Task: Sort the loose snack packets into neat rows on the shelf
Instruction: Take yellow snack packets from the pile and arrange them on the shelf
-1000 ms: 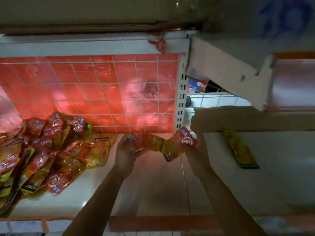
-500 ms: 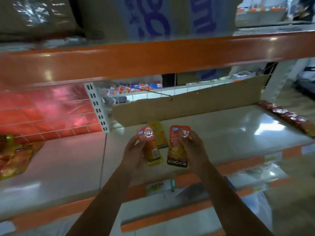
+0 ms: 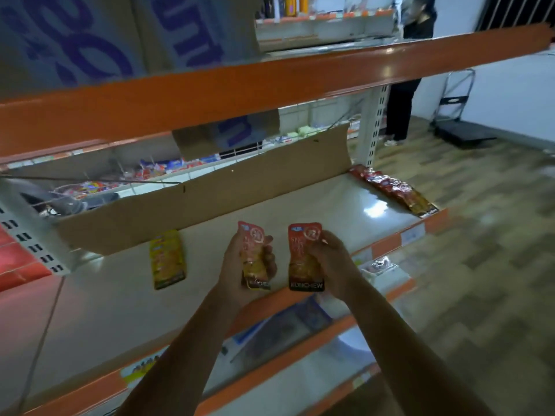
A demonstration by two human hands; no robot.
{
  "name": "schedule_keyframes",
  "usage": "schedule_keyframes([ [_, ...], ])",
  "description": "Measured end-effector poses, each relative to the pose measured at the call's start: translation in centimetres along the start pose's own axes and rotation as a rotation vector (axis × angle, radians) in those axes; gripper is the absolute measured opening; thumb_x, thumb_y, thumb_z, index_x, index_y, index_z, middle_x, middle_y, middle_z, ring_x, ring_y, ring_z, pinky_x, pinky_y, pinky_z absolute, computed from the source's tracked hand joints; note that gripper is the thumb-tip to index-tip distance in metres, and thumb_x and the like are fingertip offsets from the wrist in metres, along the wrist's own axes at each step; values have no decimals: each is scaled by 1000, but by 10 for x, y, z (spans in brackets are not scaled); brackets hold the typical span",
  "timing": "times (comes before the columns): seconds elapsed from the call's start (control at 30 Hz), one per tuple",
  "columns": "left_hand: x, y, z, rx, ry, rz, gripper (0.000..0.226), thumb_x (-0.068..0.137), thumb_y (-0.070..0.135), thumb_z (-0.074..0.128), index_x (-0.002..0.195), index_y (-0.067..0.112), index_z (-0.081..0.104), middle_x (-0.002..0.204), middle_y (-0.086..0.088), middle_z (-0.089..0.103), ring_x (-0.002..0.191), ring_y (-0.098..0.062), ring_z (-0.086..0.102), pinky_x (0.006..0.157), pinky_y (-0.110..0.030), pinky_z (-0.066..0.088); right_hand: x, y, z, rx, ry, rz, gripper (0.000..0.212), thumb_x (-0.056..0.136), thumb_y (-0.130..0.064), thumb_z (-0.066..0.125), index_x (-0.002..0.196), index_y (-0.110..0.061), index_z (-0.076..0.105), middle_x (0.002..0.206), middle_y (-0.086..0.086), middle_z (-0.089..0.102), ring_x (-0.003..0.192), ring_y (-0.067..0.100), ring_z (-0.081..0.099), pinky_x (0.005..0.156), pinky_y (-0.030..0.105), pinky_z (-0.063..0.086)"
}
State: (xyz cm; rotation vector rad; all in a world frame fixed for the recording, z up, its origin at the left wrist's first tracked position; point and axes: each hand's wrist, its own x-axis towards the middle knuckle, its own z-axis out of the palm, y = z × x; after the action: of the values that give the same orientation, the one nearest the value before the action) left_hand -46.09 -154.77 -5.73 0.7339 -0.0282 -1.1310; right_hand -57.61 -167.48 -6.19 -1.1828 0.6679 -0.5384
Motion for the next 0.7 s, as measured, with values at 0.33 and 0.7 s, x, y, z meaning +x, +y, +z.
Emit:
schedule_keyframes([
  [0.33,132,-23,68,137,19,7,44,96,47,35,108,12,58,89,-12,73,68,-21,68,59,-26,49,89,-46,-83,-53,-18,-19,31,88,9,44,116,-2,54,96,16,64,85,28,66,68,39,56],
  [0.7,240,-30,106,585,355,158,9,90,9,59,97,12,65,91,-9,70,83,-22,66,70,-34,52,165,-64,-131,-187,57,-27,26,89,7,47,97,-14,60,90,7,65,78,21,67,66,34,56],
])
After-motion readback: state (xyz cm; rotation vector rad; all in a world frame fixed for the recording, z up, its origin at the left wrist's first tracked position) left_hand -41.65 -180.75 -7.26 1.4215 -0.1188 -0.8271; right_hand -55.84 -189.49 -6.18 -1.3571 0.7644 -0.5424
